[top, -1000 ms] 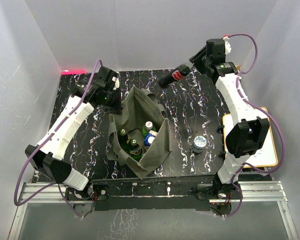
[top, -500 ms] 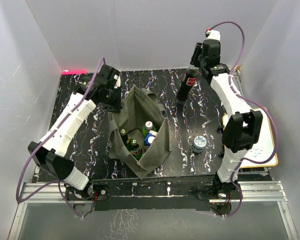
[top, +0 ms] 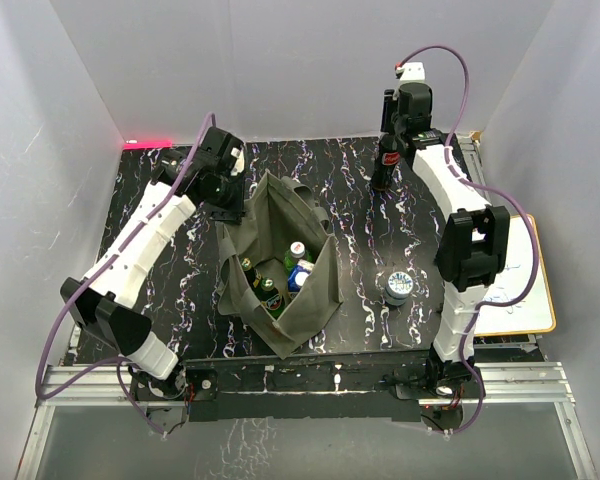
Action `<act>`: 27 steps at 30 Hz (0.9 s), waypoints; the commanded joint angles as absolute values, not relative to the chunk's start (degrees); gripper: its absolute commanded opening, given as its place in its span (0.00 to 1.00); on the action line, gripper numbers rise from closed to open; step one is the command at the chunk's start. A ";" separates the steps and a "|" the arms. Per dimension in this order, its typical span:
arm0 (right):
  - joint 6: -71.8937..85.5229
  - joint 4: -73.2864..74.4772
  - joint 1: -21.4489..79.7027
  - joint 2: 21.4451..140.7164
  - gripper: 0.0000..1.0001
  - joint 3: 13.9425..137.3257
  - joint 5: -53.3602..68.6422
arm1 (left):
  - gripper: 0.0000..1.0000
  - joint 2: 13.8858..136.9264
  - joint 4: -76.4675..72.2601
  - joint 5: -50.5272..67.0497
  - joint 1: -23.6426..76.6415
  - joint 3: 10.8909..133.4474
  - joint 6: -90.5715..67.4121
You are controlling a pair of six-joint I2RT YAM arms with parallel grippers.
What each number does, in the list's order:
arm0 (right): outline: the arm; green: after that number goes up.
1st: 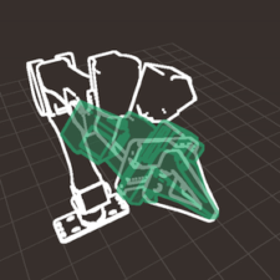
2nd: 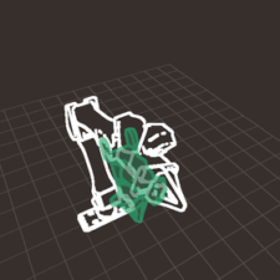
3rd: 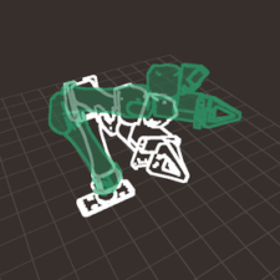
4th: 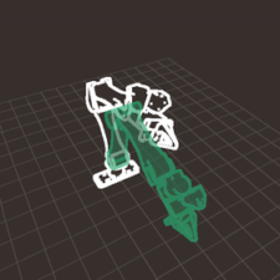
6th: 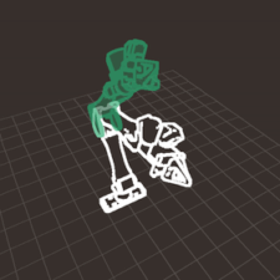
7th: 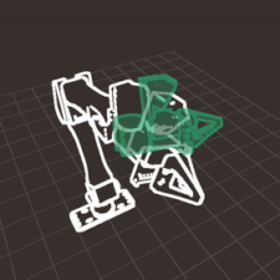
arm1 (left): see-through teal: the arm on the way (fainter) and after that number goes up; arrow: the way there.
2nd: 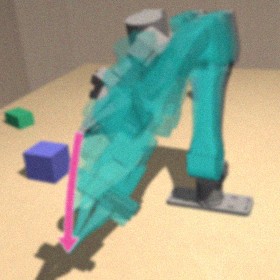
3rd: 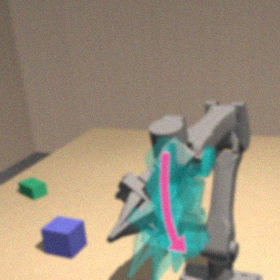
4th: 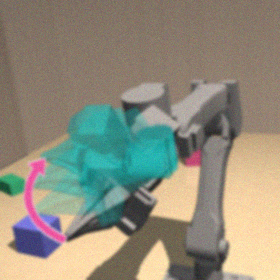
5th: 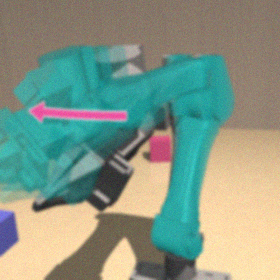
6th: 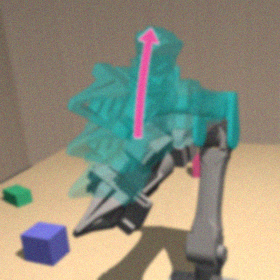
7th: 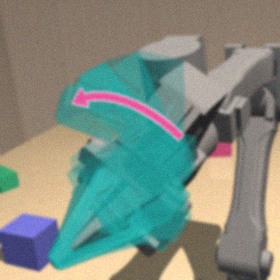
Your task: Take the beverage out of the canvas bag
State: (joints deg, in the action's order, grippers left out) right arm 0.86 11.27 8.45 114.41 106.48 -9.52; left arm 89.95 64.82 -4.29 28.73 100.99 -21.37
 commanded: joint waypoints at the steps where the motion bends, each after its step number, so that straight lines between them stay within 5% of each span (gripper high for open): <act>1: -1.71 -6.96 7.76 111.50 0.08 112.49 -11.43 | 0.00 91.08 65.17 -6.54 28.77 103.32 -20.37; 10: -1.09 -12.37 7.69 108.84 0.10 102.34 -14.81 | 0.00 91.98 65.17 -6.18 28.83 104.48 -20.39; 20: 0.20 -6.76 7.71 103.93 0.82 100.03 -15.89 | 0.00 91.65 64.32 -4.20 28.82 104.55 -20.58; 27: 11.93 9.48 7.71 91.97 0.92 94.06 -9.07 | 0.00 90.97 64.00 -6.14 28.81 105.03 -20.18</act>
State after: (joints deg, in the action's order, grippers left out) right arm 3.79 1.91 7.97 101.73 97.86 -13.89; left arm 91.57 65.23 -4.78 28.73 102.87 -20.64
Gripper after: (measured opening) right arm 0.917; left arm 0.018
